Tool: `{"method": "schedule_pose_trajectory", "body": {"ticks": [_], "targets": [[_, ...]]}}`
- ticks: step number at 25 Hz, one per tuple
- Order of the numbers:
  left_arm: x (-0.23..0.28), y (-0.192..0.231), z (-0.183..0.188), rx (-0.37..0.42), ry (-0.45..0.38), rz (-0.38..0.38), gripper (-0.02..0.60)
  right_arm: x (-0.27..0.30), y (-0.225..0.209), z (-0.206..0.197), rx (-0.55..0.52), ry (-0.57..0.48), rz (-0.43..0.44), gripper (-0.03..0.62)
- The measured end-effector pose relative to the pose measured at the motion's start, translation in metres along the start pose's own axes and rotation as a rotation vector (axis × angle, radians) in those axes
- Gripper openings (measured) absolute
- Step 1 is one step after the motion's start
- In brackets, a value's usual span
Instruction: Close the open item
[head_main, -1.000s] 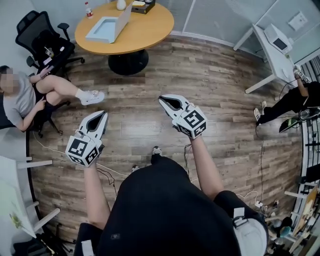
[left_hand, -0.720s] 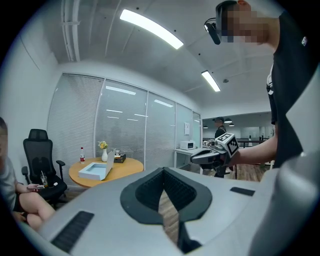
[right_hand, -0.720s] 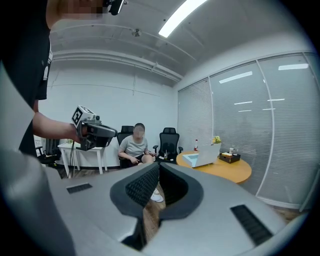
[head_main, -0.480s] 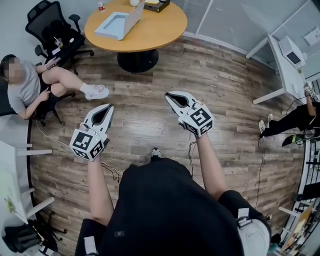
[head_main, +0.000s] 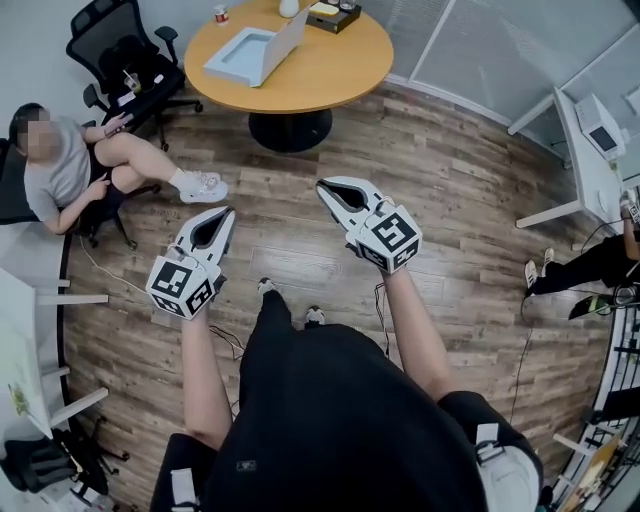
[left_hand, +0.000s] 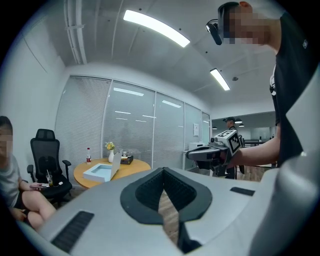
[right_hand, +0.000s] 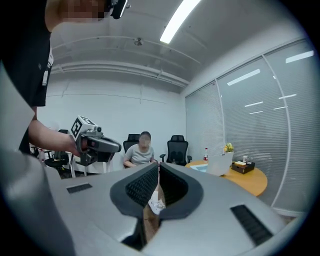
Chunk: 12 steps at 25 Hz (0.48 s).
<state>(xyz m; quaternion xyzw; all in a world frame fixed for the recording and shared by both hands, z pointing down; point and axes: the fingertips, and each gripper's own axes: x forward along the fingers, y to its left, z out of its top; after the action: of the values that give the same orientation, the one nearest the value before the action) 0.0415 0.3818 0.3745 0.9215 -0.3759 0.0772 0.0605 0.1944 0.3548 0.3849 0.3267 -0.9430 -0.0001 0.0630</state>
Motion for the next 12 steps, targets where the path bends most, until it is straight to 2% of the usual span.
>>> {"method": "schedule_pose_trajectory", "body": {"ticks": [5, 12], "targets": [[0.023, 0.026, 0.005, 0.011, -0.008, -0.042, 0.006, 0.019, -0.021, 0.004, -0.012, 0.004, -0.040, 0.008], [0.047, 0.094, 0.010, 0.007, -0.007, -0.082, 0.006, 0.066, -0.055, 0.005, 0.008, 0.014, -0.122, 0.008]]}}
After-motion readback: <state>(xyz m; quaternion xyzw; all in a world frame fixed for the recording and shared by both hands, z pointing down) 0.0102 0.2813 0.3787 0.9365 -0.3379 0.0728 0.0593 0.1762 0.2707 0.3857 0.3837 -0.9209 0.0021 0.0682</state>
